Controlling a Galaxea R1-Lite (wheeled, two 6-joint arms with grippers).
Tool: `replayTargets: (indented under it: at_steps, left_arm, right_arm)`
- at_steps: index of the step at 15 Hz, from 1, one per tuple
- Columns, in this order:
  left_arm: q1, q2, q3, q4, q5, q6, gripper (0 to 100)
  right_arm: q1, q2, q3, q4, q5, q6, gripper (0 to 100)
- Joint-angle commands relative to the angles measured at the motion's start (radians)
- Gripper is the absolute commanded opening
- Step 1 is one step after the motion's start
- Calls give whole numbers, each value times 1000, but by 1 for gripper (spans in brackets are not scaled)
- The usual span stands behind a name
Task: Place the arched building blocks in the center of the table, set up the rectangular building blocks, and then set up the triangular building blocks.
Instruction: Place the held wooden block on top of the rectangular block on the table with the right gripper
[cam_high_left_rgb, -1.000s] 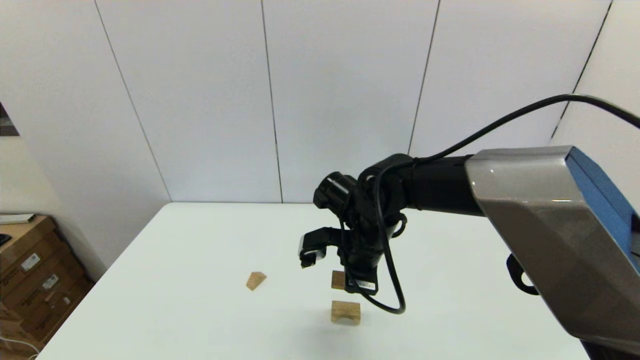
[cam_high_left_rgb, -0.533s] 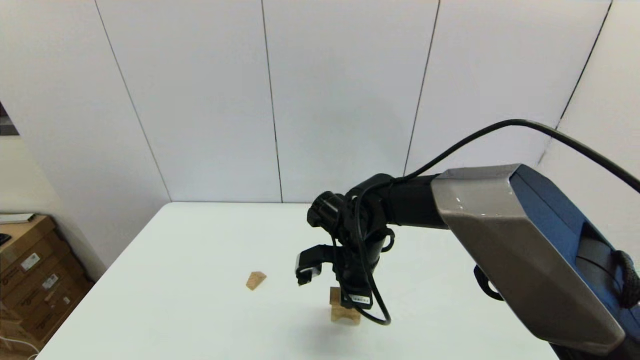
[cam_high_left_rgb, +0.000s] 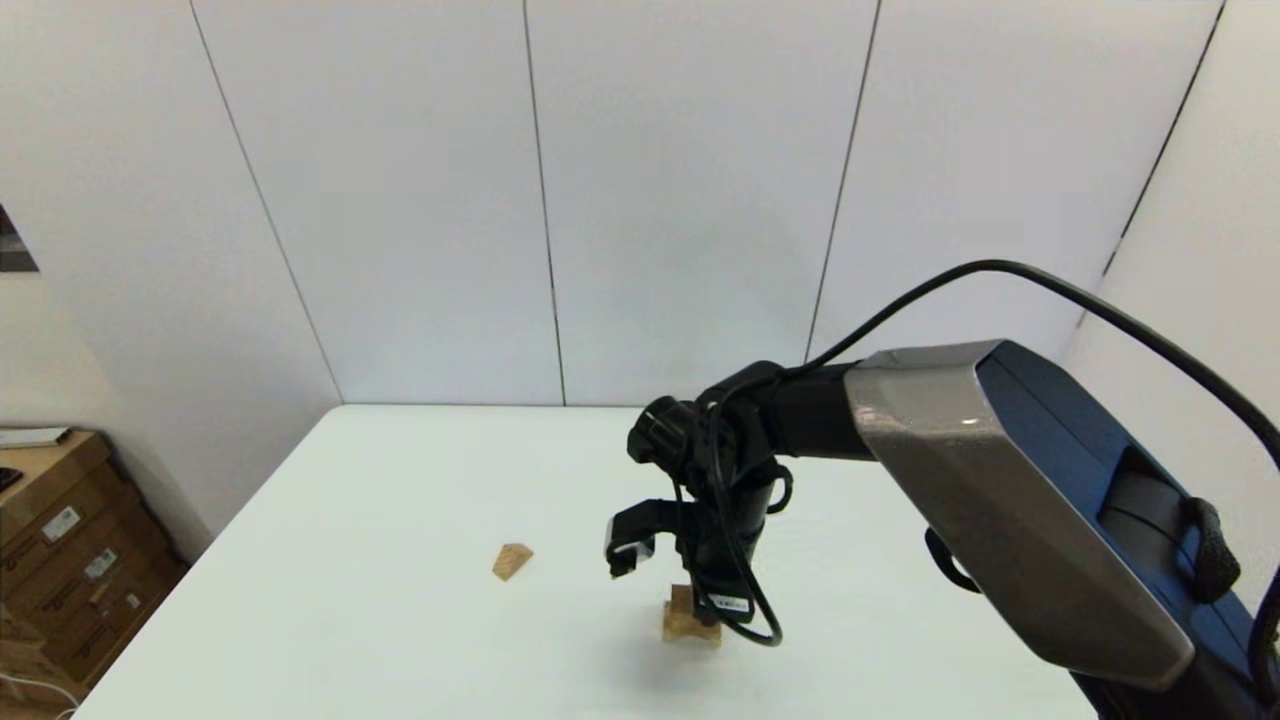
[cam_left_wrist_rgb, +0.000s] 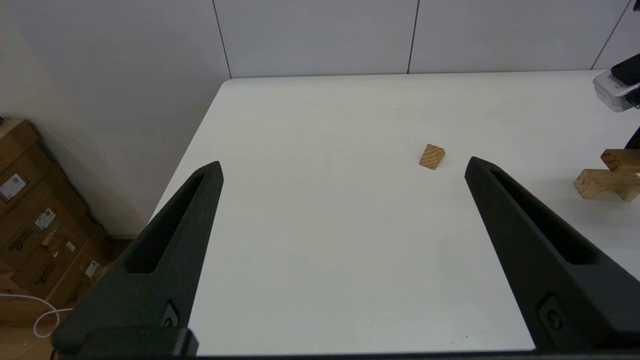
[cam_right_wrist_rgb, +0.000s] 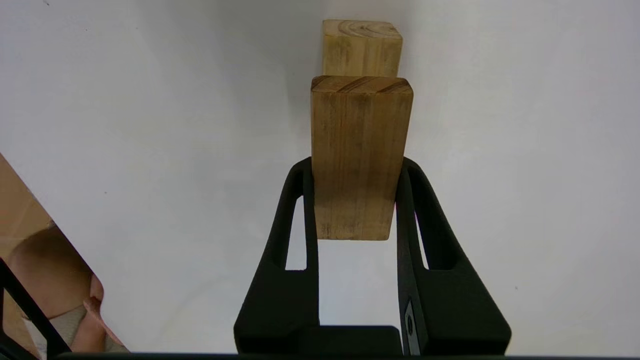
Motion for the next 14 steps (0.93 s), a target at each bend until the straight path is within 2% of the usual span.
replayTargets:
  at_steps: [1, 14]
  left_arm:
    - [0, 2, -1, 0, 0, -1, 100]
    - [0, 2, 1, 0, 0, 0, 100]
  right_arm:
    - [-1, 16, 0, -1, 20, -7, 0]
    - [-1, 27, 0, -26, 17, 3, 0]
